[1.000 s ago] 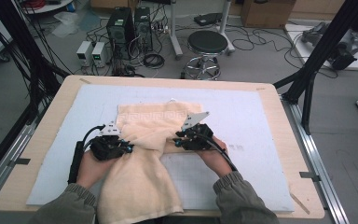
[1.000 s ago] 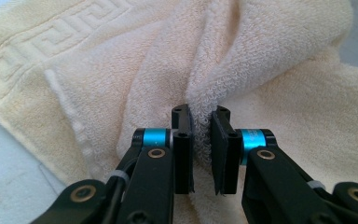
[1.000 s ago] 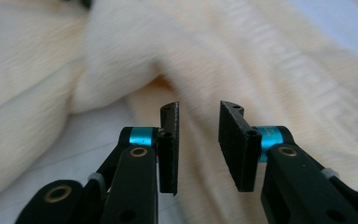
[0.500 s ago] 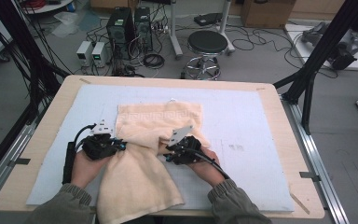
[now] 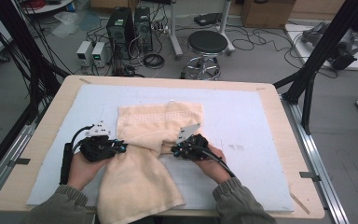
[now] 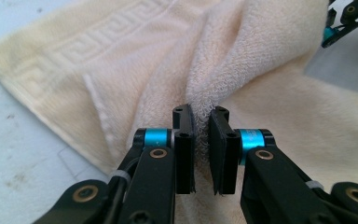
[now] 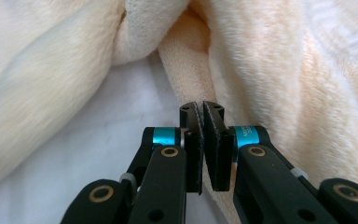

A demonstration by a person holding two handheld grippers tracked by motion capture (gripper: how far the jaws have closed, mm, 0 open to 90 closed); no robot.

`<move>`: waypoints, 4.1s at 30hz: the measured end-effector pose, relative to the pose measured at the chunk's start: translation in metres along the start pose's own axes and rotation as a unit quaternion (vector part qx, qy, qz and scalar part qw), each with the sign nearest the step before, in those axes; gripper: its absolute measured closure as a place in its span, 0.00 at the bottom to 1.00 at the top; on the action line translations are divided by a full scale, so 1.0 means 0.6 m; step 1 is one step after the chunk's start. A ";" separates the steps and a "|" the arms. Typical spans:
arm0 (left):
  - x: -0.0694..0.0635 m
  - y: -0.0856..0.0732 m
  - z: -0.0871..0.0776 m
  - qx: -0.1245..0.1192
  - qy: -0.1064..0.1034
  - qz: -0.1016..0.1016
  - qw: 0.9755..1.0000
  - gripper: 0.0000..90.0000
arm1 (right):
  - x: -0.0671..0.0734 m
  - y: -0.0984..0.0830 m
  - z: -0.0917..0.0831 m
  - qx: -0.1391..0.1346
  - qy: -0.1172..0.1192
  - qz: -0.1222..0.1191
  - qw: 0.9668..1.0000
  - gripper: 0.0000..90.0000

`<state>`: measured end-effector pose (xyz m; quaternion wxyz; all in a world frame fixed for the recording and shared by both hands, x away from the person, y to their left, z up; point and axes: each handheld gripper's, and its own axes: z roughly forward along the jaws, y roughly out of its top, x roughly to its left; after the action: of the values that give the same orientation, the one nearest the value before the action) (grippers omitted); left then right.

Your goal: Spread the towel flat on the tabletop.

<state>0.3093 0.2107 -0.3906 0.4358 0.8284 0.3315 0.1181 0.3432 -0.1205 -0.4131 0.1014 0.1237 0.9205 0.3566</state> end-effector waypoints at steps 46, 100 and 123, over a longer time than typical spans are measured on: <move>-0.114 0.026 -0.049 -0.021 -0.120 0.086 0.989 0.72 | 0.016 -0.097 -0.251 -0.067 0.007 0.047 0.997 0.93; 0.015 -0.027 0.044 0.020 0.037 0.022 0.999 0.68 | -0.071 -0.119 -0.085 -0.033 -0.041 0.101 0.994 0.69; 0.120 0.034 0.076 0.010 0.165 -0.054 0.985 0.95 | -0.117 -0.106 -0.064 -0.036 -0.069 0.154 0.985 0.94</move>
<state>0.3947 0.2201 -0.4079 0.3727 0.7830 0.4438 0.2261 0.3895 -0.2111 -0.4219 0.1126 0.2843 0.8677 0.3919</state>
